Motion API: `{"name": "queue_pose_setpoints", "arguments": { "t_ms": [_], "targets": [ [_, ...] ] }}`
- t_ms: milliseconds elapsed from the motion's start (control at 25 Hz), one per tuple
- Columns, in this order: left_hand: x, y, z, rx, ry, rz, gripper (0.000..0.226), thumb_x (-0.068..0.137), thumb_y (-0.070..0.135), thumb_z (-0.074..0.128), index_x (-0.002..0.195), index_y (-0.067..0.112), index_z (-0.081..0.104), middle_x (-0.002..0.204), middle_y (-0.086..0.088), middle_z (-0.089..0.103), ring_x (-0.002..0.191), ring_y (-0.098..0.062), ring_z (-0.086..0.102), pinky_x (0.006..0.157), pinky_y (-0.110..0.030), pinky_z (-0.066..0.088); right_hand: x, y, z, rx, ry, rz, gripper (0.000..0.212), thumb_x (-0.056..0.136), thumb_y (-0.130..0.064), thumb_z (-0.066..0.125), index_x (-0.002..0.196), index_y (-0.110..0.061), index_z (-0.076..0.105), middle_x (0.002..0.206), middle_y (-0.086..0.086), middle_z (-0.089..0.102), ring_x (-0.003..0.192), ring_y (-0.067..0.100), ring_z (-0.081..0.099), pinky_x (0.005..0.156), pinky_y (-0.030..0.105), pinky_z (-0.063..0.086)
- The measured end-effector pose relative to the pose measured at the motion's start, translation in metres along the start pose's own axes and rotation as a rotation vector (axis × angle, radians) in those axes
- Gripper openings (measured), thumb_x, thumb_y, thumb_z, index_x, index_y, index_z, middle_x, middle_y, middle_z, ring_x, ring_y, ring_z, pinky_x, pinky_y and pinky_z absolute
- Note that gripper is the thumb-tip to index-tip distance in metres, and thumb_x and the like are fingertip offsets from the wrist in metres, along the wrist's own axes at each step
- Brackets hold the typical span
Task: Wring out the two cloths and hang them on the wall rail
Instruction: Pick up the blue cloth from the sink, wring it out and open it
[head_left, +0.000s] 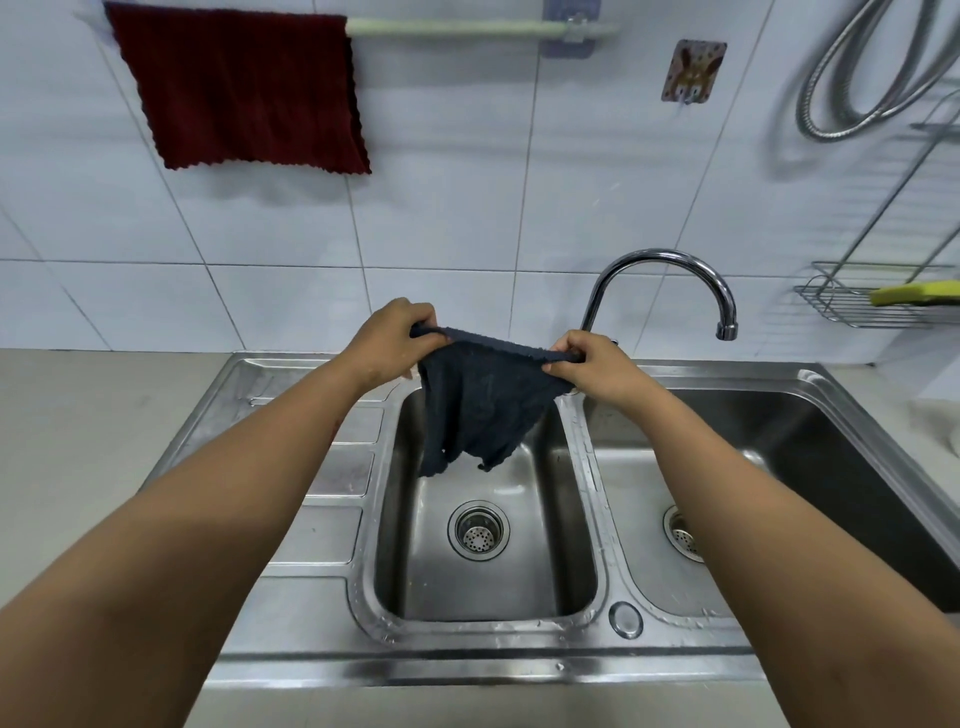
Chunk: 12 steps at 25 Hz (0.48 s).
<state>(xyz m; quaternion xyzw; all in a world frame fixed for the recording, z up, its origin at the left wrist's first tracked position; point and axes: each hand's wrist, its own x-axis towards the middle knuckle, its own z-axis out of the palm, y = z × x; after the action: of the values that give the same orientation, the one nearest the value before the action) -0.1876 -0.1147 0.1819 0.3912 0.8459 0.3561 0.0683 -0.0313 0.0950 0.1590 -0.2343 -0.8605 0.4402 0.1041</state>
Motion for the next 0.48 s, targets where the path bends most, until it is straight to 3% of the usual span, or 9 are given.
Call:
{"name": "queue_pose_setpoints", "arguments": {
  "t_ms": [160,360,480],
  "targets": [
    [-0.002,-0.006,-0.008,-0.097,0.007,-0.105,0.025,0.092,0.022,0.061,0.073,0.010,0.050,0.073,-0.009,0.056,0.053,-0.023,0.060,0.047,-0.023,0.053,-0.005,0.003,-0.006,0.164,-0.003,0.035,0.003,0.089,-0.003,0.062,0.090,-0.006,0.061,0.071,0.002,0.060,0.064,0.016,0.051,0.059,0.022,0.042],
    [-0.005,-0.015,-0.012,-0.247,-0.150,-0.138,0.009,0.087,0.007,0.067,0.082,0.007,0.060,0.082,-0.010,0.062,0.068,-0.019,0.063,0.061,-0.017,0.055,-0.006,0.002,-0.012,0.362,0.123,0.121,0.010,0.093,-0.002,0.054,0.096,-0.007,0.062,0.079,0.006,0.061,0.060,0.013,0.053,0.056,0.025,0.045],
    [-0.006,-0.023,-0.016,-0.239,-0.192,-0.124,0.008,0.088,-0.001,0.062,0.091,0.006,0.066,0.090,-0.013,0.066,0.077,-0.022,0.066,0.070,-0.020,0.058,-0.004,0.010,-0.018,0.497,0.265,0.188,0.012,0.092,-0.003,0.055,0.085,-0.013,0.058,0.083,0.010,0.059,0.056,0.015,0.050,0.053,0.027,0.044]
  ]
}}
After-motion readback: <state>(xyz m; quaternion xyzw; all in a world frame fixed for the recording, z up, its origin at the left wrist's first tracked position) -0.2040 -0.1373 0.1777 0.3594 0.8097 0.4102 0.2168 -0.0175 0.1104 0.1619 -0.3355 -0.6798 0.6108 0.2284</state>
